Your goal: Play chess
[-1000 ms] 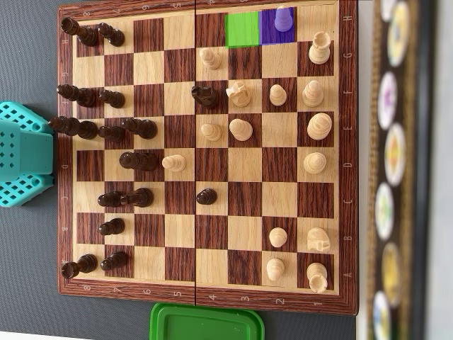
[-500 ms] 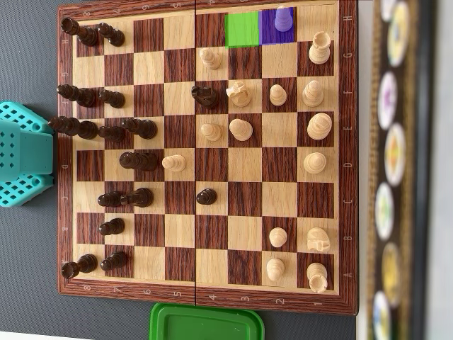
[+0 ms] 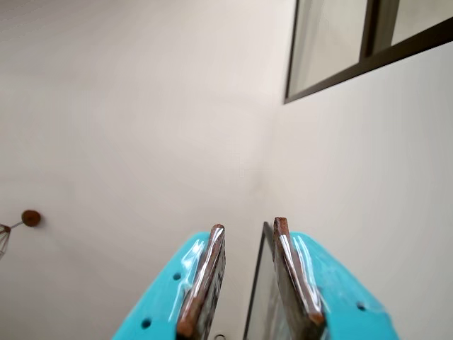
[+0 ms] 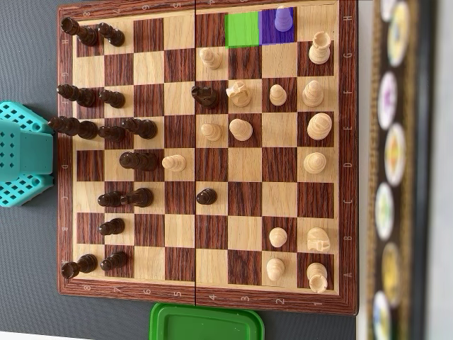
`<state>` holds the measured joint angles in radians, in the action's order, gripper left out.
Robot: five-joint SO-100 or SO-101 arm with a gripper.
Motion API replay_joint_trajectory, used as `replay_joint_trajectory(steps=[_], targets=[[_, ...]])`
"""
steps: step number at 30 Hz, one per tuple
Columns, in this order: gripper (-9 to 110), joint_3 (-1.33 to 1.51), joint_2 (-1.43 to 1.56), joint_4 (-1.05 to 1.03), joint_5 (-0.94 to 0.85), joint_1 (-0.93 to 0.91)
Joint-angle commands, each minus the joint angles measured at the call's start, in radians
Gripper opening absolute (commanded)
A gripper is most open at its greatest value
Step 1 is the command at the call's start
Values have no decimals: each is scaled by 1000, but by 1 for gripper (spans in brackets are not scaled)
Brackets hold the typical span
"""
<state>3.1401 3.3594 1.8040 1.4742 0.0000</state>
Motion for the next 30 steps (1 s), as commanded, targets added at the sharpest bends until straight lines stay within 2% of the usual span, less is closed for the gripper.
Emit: replay_joint_trajectory(steps=[1, 30], targets=[[11, 20, -12, 2, 5, -3], [11, 20, -15, 2, -5, 3]])
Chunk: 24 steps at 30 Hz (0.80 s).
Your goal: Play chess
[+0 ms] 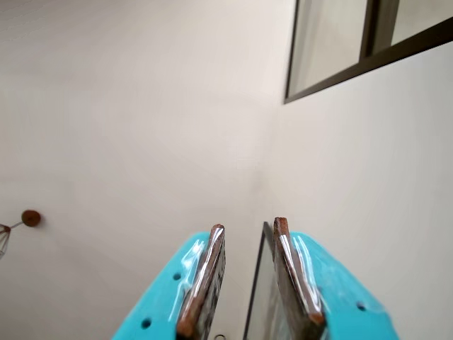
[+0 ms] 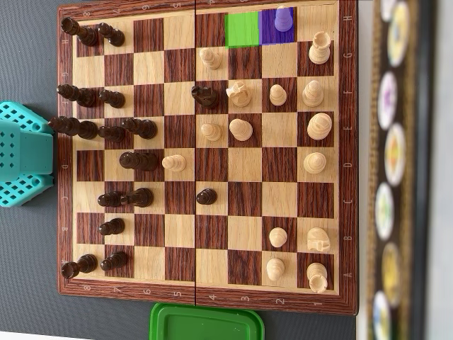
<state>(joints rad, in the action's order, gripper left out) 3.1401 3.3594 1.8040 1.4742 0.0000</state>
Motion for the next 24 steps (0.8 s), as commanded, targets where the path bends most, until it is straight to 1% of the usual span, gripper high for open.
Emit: replay_joint_trajectory(steps=[1, 4, 8, 17, 24], targets=[[11, 20, -17, 0, -5, 0], [11, 12, -15, -61, -6, 8], [11, -69, -15, -206, -6, 6], [11, -295, -14, -661, -6, -3], [11, -370, -15, -1039, -6, -5]])
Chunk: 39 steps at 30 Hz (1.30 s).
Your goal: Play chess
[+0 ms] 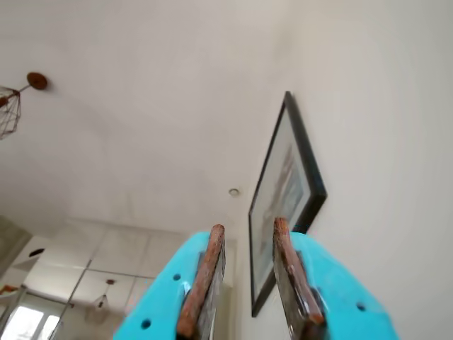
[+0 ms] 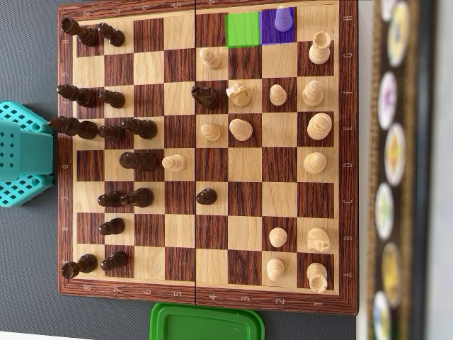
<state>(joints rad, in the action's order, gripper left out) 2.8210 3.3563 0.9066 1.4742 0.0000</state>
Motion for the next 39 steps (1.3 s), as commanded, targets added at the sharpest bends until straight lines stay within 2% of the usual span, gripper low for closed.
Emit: replay_joint_trajectory(steps=[1, 10, 26, 33, 39], targets=[[11, -60, -12, -202, -6, -5], [11, -216, -11, -772, -5, -5], [12, -591, -21, -2060, 8, 8], [11, -769, -242, -2339, 8, 55], [11, -900, -482, -2413, 5, 152]])
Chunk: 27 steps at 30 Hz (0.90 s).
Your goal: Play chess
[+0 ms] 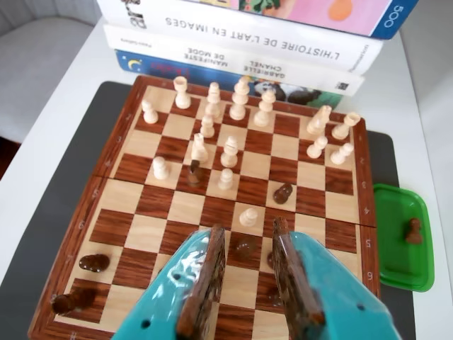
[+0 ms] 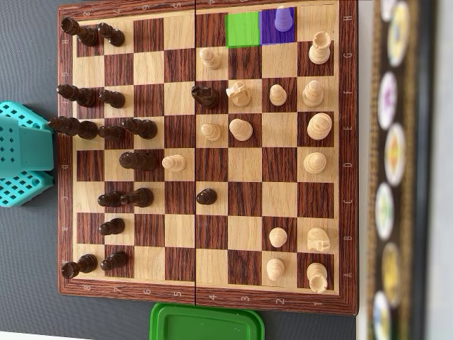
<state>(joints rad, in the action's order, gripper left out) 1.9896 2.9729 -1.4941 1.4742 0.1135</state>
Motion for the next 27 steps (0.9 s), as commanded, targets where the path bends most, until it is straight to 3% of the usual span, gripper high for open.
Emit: replay_joint_trajectory(steps=[1, 15, 27], targets=[[11, -81, -132, -12, 2, 58], [11, -160, -560, -9, 8, 206], [12, -474, -1089, -14, 9, 201]])
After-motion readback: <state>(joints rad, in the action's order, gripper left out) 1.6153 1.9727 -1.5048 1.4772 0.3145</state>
